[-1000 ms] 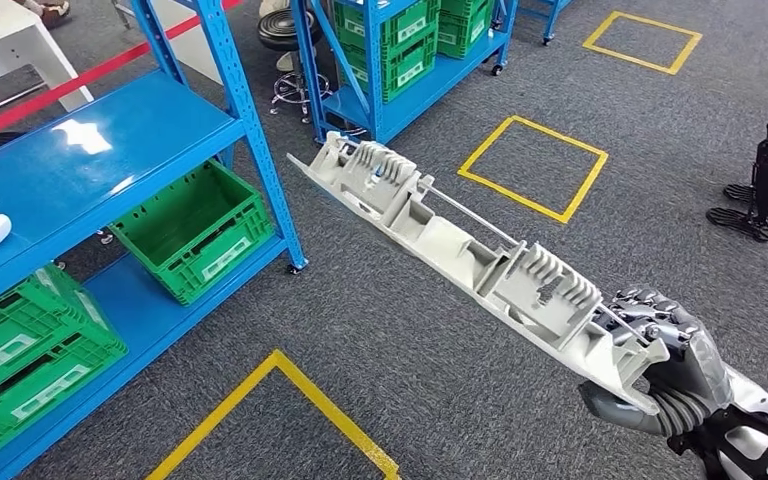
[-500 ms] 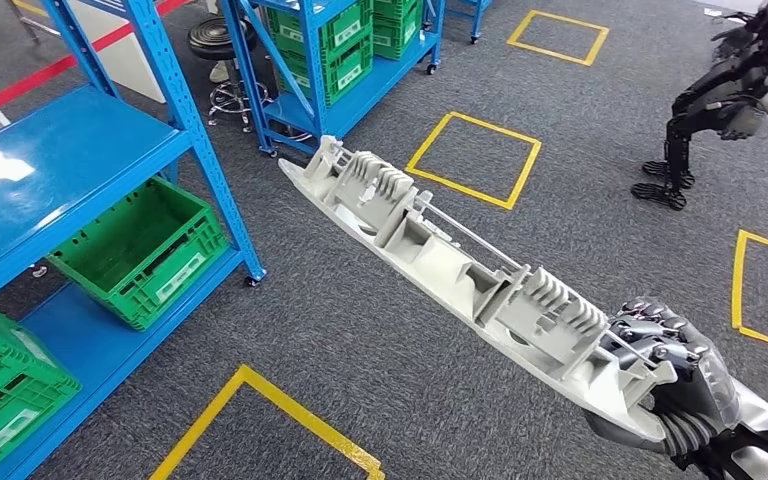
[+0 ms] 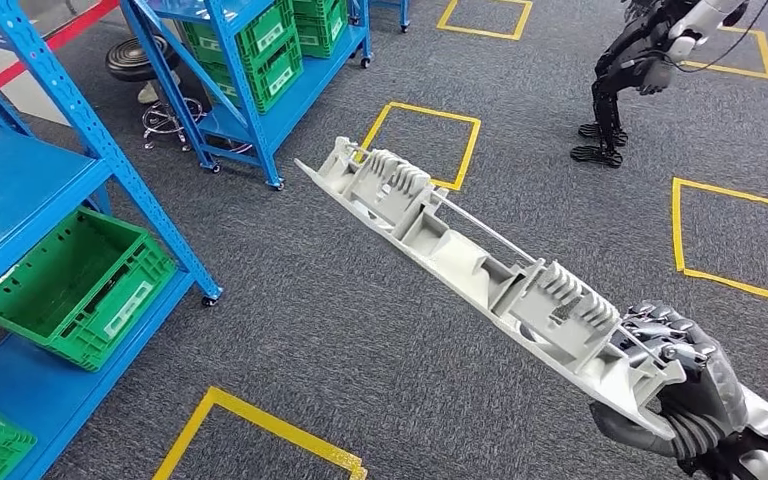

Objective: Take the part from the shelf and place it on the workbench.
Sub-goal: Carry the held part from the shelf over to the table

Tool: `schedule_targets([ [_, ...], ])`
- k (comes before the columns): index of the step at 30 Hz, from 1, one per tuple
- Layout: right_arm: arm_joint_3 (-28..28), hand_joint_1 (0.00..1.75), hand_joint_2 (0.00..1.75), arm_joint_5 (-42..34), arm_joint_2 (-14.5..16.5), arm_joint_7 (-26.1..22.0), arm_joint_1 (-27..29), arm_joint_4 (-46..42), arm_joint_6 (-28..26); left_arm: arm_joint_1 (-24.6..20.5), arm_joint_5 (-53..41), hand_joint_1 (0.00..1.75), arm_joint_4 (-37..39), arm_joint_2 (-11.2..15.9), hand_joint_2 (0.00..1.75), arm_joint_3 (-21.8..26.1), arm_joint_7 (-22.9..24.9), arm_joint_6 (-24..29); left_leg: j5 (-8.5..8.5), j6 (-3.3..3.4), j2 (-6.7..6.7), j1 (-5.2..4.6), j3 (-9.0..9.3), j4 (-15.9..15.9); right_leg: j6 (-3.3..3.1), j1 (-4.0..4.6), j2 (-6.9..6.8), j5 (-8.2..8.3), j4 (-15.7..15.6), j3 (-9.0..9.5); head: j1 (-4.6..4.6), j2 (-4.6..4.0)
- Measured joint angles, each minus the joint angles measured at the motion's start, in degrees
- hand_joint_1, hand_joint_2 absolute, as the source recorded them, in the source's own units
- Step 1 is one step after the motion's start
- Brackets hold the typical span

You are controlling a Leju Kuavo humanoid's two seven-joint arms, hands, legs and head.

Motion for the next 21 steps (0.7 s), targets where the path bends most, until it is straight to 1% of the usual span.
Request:
schedule_targets([
  [1,-0.1,1.75,1.75,0.1,0.2,0.0,0.0,0.0,0.3,0.0,-0.1,0.0,0.0,0.1,1.75,0.0,-0.2,0.0,-1.91,-0.01,-1.07,0.01,-2.07,4.2,-0.2,0.03,0.52,0.06,0.0,-0.12,-0.04,0.0],
  [2,-0.1,1.75,1.75,0.2,0.4,0.0,0.0,0.1,0.7,0.1,-0.2,0.0,0.0,0.2,1.75,0.0,-0.3,-0.1,-3.18,0.0,-1.56,-0.01,-3.99,8.0,-0.33,0.09,1.07,0.12,0.0,-0.22,-0.03,-0.01],
  [3,-0.1,1.75,1.75,0.2,0.6,0.0,-0.2,0.2,1.1,0.1,-0.2,0.0,0.0,0.3,1.75,0.0,-0.4,-0.1,-3.4,0.06,-1.75,-0.02,-5.19,10.0,-0.38,0.15,1.68,0.16,0.0,-0.27,-0.03,-0.01],
  [4,0.0,1.75,1.75,0.2,0.9,0.0,-0.4,0.4,1.4,0.1,-0.2,0.0,0.0,0.4,1.75,0.0,-0.5,-0.1,-2.45,0.17,-1.86,-0.02,-5.31,9.8,-0.4,0.19,2.33,0.21,0.0,-0.26,-0.03,-0.01],
  [5,0.0,1.75,1.75,0.1,1.0,0.0,-0.7,0.6,1.7,0.1,-0.2,0.0,0.0,0.4,1.75,0.0,-0.6,-0.2,-0.57,0.34,-2.11,-0.02,-4.29,7.3,-0.37,0.2,2.98,0.25,0.0,-0.2,-0.03,-0.01],
  [6,0.0,1.75,1.75,0.1,1.1,0.0,-1.2,0.8,1.8,0.0,-0.2,0.0,0.0,0.5,1.75,0.0,-0.7,-0.3,1.74,0.59,-2.97,-0.02,-2.45,3.3,-0.31,0.19,3.62,0.3,0.0,-0.12,-0.03,-0.01],
  [7,0.0,1.75,1.75,0.0,1.2,0.0,-1.6,1.0,1.8,0.0,-0.2,0.0,0.0,0.7,1.75,0.0,-0.7,-0.3,3.48,0.9,-4.49,0.0,-0.53,-0.9,-0.15,0.26,4.23,0.35,0.1,-0.11,-0.01,-0.01],
  [8,0.0,1.75,1.75,0.0,1.3,0.0,-2.1,1.2,1.8,-0.1,-0.2,0.0,0.0,0.9,1.75,0.0,-0.8,-0.4,4.54,1.09,-5.73,0.0,0.96,-4.1,0.09,0.24,4.82,0.44,0.1,-0.2,0.01,-0.01],
  [9,0.0,1.75,1.75,0.0,1.4,0.0,-2.4,1.4,1.8,-0.1,-0.2,0.0,0.0,1.1,1.75,0.0,-0.8,-0.5,4.92,1.22,-6.67,-0.06,1.82,-6.0,0.42,0.14,5.39,0.57,0.1,-0.39,0.02,-0.01],
  [10,0.0,1.75,1.75,0.0,1.5,0.0,-2.6,1.5,1.8,-0.1,-0.3,0.0,0.0,1.3,1.75,0.0,-0.9,-0.5,4.78,1.31,-6.87,-0.19,2.07,-6.7,0.83,0.02,6.0,0.76,0.1,-0.62,0.02,-0.02],
  [11,0.0,1.75,1.75,0.0,1.6,0.0,-2.7,1.7,1.7,-0.2,-0.3,0.0,0.0,1.4,1.75,0.0,-1.0,-0.5,4.88,1.41,-6.21,-0.31,2.23,-6.8,1.26,-0.2,6.63,0.99,-0.1,-0.85,0.0,-0.02],
  [12,0.0,1.75,1.75,0.1,1.6,0.0,-2.8,1.8,1.5,-0.2,-0.5,0.0,0.0,1.5,1.75,0.0,-1.1,-0.6,5.13,1.68,-5.54,-0.33,2.4,-7.1,1.55,-0.32,6.51,1.05,0.1,-1.15,0.01,-0.02],
  [13,-0.1,1.75,1.75,0.2,1.6,0.0,-2.8,1.9,1.3,-0.3,-0.6,0.0,0.0,1.6,1.75,0.0,-1.2,-0.7,5.4,1.99,-4.83,-0.28,2.58,-7.4,1.77,-0.29,5.59,0.64,0.8,-1.69,0.1,-0.02],
  [14,0.0,1.75,1.75,0.3,1.6,0.0,-2.9,2.0,1.1,-0.3,-0.8,0.0,0.0,1.6,1.75,0.0,-1.2,-0.7,5.64,2.25,-4.04,-0.19,2.75,-7.6,1.94,-0.21,4.2,-0.43,2.7,-2.7,0.21,-0.02],
  [15,0.0,1.75,1.75,0.3,1.6,0.0,-3.0,2.1,0.9,-0.3,-0.9,0.0,0.0,1.6,1.75,0.0,-1.3,-0.7,5.77,2.43,-3.21,-0.13,2.75,-7.8,2.06,-0.13,2.52,-2.11,5.8,-4.24,0.3,-0.02],
  [16,0.1,1.75,1.75,0.4,1.7,0.0,-3.1,2.3,0.7,-0.2,-1.0,0.0,0.0,1.6,1.75,0.0,-1.3,-0.6,5.77,2.52,-2.41,-0.16,2.71,-7.8,2.28,-0.07,1.4,-4.01,9.7,-6.11,0.4,-0.02],
  [17,0.2,1.75,1.75,0.4,1.8,0.0,-3.2,2.6,0.5,-0.2,-1.0,0.0,0.0,1.6,1.75,0.0,-1.3,-0.4,5.74,2.56,-1.57,-0.18,2.68,-7.8,2.51,-0.12,0.91,-5.51,13.5,-7.9,0.42,-0.02],
  [18,0.3,1.75,1.75,0.4,1.8,0.0,-3.3,3.0,0.3,-0.2,-0.9,0.0,0.0,1.7,1.75,0.0,-1.3,-0.1,5.69,2.55,-0.74,-0.18,2.66,-7.8,2.67,-0.2,0.7,-6.13,16.0,-9.01,0.43,-0.02],
  [19,0.5,1.75,1.75,0.4,1.9,0.0,-3.4,3.3,0.2,-0.2,-0.8,0.0,0.0,1.7,1.75,0.0,-1.2,0.1,5.62,2.48,0.0,-0.17,2.68,-7.7,2.78,-0.32,0.55,-5.74,16.3,-9.02,0.46,-0.02],
  [20,0.6,1.75,1.75,0.3,1.9,0.0,-3.6,3.7,0.1,-0.2,-0.6,0.0,0.0,1.6,1.75,0.0,-1.1,0.2,5.51,2.33,0.7,-0.13,2.75,-7.7,2.86,-0.46,0.25,-4.42,14.2,-7.8,0.45,-0.02],
  [21,0.8,1.75,1.75,0.3,1.9,0.1,-3.9,4.0,0.0,-0.2,-0.5,0.0,0.0,1.6,1.75,0.0,-0.9,0.2,5.33,2.1,1.33,-0.07,2.86,-7.6,2.95,-0.62,-0.38,-2.63,10.3,-5.6,0.46,-0.02],
])
